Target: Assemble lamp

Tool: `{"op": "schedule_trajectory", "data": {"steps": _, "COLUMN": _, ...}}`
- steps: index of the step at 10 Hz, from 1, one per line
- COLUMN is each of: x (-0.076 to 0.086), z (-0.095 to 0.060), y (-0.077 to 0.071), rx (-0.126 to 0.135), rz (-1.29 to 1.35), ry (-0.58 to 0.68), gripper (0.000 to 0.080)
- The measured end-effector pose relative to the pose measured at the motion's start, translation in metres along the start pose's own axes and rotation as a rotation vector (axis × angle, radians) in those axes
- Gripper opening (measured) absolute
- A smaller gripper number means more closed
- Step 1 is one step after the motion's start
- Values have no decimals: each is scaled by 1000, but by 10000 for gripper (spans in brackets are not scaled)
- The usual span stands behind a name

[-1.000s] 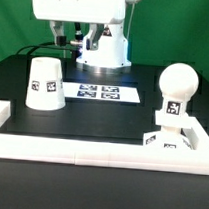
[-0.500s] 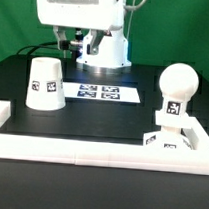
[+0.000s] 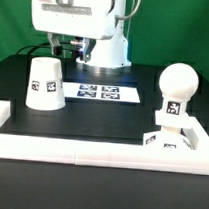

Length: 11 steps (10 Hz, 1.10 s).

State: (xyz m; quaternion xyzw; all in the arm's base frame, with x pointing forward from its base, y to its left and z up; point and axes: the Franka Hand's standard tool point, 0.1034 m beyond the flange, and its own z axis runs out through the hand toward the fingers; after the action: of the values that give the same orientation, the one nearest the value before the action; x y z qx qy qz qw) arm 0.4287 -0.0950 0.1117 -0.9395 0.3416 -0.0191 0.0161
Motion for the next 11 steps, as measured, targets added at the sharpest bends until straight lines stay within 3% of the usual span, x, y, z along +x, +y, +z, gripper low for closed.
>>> {"op": "schedule_trajectory", "data": {"steps": 2, "x": 5, "z": 6, "y": 7, "rx": 3, "rz": -72, "ry": 17, "gripper": 699}}
{"op": "schedule_trajectory", "data": {"steps": 9, "x": 4, "z": 21, "y": 13, "rx": -26, "rz": -144, "ry": 13, "gripper": 699}}
{"op": "schedule_trajectory", "data": {"steps": 11, "x": 4, "z": 21, "y": 13, "rx": -26, "rz": -146, "ry": 13, "gripper": 442}}
